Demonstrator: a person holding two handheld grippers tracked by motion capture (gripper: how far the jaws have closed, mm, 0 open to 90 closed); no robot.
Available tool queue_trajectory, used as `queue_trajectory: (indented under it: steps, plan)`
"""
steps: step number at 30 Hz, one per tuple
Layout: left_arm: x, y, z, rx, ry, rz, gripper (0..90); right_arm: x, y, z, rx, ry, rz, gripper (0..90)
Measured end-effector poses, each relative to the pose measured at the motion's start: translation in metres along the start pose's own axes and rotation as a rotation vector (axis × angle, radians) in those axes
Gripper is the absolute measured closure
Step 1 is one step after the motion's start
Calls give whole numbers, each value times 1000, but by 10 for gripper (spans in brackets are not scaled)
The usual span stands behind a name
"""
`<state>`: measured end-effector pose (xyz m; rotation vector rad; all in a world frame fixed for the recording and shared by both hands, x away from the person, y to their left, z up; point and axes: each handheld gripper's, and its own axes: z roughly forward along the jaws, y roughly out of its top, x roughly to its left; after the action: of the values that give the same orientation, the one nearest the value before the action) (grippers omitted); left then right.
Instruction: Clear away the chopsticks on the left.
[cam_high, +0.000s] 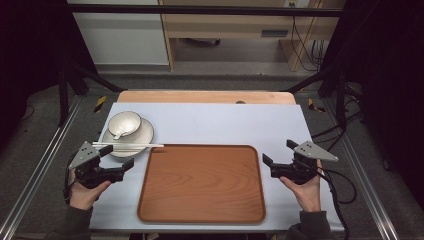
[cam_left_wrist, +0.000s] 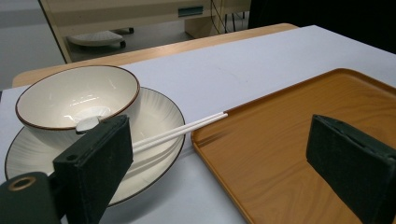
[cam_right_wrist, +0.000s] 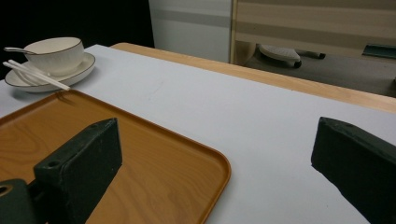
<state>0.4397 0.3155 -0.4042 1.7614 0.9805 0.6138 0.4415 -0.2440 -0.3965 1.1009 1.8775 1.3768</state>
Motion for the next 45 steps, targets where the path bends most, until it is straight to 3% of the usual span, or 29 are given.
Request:
queue_trajectory:
  steps: [4, 8, 12, 17, 22, 25, 28, 32, 35, 37, 45]
  plan:
    - [7, 0, 3, 31, -13, 6, 78, 1, 0, -1, -8, 9, 11, 23]
    - [16, 1, 5, 61, -15, 46, 98, 3, 1, 1, 0, 7, 7, 25]
    - [31, 5, 7, 91, -29, 78, 119, 9, 3, 4, 8, 12, -12, 25]
    - [48, 4, 9, 126, -24, 83, 131, 12, 3, 8, 18, 22, -15, 25]
    - [67, 0, 14, 214, 14, 125, 152, 15, 3, 10, 28, 21, -29, 26]
    - [71, -2, 21, 267, 11, 148, 164, 15, 3, 10, 31, 22, -32, 27]
    - [72, -5, 27, 283, 11, 162, 190, 15, 3, 10, 31, 21, -31, 29]
    - [75, -12, 45, 355, 50, 206, 232, 16, 3, 11, 35, 21, -32, 30]
    - [76, -13, 49, 362, 61, 216, 270, 16, 3, 12, 38, 22, -33, 31]
    - [78, -13, 50, 336, 66, 212, 316, 16, 3, 12, 40, 23, -33, 33]
    - [85, -15, 55, 312, 87, 203, 421, 16, 2, 12, 42, 22, -31, 35]
